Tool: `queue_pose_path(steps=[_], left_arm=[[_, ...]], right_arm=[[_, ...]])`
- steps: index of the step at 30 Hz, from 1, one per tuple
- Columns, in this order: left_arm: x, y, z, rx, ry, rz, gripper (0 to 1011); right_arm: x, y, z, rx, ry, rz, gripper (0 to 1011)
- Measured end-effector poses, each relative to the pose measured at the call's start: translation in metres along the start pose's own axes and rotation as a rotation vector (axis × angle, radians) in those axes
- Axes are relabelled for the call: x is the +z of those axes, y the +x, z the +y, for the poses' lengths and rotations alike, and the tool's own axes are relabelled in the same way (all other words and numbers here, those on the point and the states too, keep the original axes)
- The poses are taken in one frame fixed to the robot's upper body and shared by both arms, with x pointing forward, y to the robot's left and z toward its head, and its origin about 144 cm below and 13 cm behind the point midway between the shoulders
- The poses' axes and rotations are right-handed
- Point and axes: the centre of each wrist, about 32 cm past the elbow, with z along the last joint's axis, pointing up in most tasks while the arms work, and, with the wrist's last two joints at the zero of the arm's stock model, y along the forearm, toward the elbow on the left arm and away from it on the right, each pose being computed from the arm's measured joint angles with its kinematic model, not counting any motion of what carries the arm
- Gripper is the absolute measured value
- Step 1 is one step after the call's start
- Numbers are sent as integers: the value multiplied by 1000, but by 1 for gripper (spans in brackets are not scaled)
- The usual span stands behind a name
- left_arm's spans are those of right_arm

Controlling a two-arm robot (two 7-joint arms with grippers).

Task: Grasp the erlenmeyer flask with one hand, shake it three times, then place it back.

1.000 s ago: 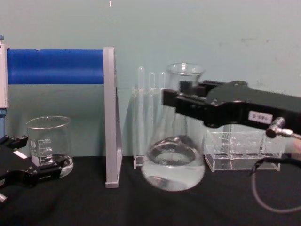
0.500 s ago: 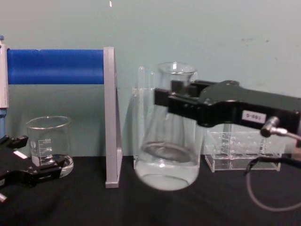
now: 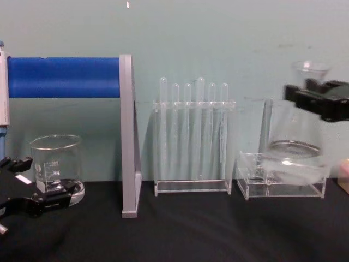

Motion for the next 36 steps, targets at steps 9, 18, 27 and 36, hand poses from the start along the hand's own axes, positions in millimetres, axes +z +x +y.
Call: queue_pose_path(steps=[9,18,27,36], left_arm=[[0,0,0,0,0,0,1001],[0,0,0,0,0,0,1001],[0,0,0,0,0,0,1001],[0,0,0,0,0,0,1000]], right_arm=[[-1,16,-17,-136,-27,-10,450],[-2,7,-5,-47,-25,6,449],[-3,-18,21,206,-11,31,450],[-2,-45,43,455,13,42,449]])
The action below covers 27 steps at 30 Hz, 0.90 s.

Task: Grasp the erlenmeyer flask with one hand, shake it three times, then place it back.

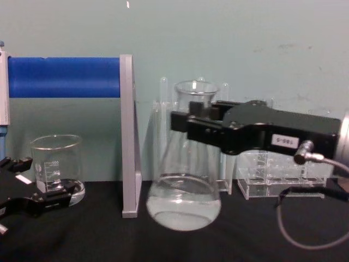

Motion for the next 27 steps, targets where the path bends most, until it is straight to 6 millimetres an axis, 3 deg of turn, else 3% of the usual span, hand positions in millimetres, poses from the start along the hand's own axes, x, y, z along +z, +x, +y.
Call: queue_pose_path(steps=[11,19,27], left_arm=[[0,0,0,0,0,0,1001],[0,0,0,0,0,0,1001],[0,0,0,0,0,0,1001]], right_arm=[[0,1,1,-13,15,-4,449],[0,17,-26,-212,12,-21,449],[2,31,-67,-462,-5,-46,449]])
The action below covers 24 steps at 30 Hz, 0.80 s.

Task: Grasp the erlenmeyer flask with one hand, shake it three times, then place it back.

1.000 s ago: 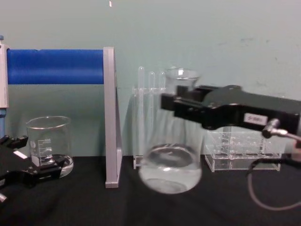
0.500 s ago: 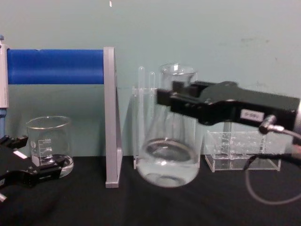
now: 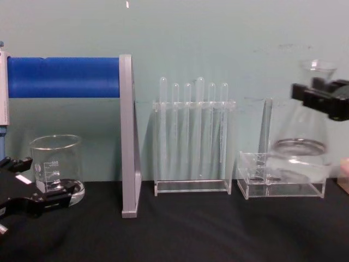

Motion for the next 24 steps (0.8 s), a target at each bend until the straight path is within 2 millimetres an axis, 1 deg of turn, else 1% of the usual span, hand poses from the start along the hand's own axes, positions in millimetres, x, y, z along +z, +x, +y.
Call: queue_pose_path(steps=[7,12,16,18,24], left_arm=[[0,0,0,0,0,0,1001],[0,0,0,0,0,0,1001],[0,0,0,0,0,0,1001],[0,0,0,0,0,0,1001],[0,0,0,0,0,0,1001]], right_arm=[[1,5,-11,-66,-7,-7,449],[1,2,-9,-51,-8,-4,449],[1,-4,-1,9,-7,4,449],[0,-12,8,84,-7,14,449],[-2,-30,26,235,2,44,449]])
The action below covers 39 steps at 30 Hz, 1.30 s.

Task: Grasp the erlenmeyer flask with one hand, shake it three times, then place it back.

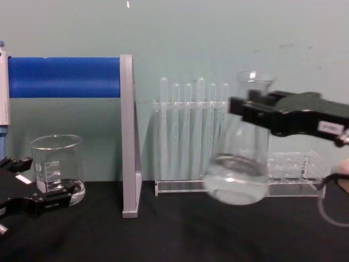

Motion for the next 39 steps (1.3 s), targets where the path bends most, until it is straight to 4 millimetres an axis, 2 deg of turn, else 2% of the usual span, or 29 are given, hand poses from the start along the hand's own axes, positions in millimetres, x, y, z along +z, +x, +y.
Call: queue_pose_path(steps=[9,20,33,39], left_arm=[[0,0,0,0,0,0,1001],[0,0,0,0,0,0,1001],[0,0,0,0,0,0,1001],[0,0,0,0,0,0,1001]], right_arm=[[-2,-15,21,172,10,24,449],[-1,-17,28,213,15,25,449],[-3,-10,30,221,-3,43,449],[-13,-3,30,232,-32,64,449]])
